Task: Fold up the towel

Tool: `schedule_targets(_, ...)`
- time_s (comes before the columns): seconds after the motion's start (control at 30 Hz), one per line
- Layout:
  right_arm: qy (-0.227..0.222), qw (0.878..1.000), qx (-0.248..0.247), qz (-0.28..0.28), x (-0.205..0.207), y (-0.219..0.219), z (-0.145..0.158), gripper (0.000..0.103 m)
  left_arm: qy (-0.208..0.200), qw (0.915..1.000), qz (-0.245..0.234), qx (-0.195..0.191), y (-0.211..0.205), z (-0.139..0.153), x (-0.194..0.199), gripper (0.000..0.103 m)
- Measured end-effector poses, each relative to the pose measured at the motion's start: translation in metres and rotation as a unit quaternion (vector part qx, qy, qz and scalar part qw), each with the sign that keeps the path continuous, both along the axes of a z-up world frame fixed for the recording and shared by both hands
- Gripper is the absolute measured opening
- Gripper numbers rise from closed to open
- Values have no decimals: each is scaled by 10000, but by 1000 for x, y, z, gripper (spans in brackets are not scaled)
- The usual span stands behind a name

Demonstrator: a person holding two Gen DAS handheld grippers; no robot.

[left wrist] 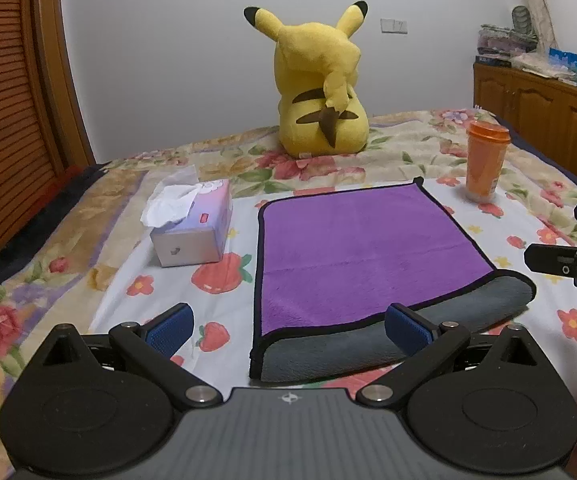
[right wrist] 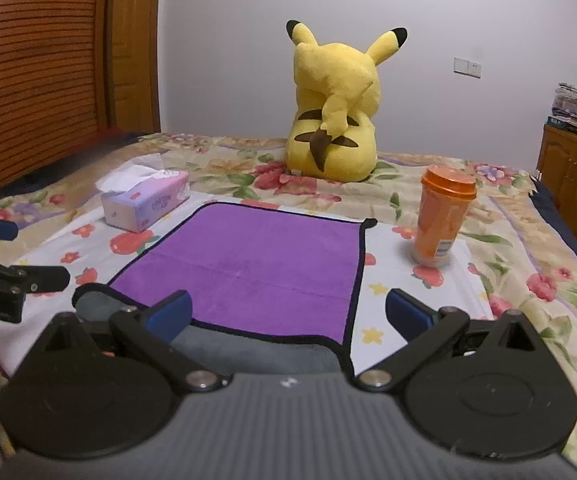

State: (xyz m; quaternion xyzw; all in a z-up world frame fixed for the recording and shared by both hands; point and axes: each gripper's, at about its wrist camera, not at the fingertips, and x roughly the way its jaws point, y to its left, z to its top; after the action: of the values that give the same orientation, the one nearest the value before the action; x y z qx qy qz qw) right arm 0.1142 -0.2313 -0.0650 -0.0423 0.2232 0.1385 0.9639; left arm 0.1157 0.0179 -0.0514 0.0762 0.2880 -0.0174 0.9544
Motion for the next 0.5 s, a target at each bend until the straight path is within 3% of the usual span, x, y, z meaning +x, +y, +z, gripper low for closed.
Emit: schedule_targets(0.5, 428, 9989, -62, 180, 37, 4, -17, 103, 416, 9991, 23, 4, 19, -25, 36, 103)
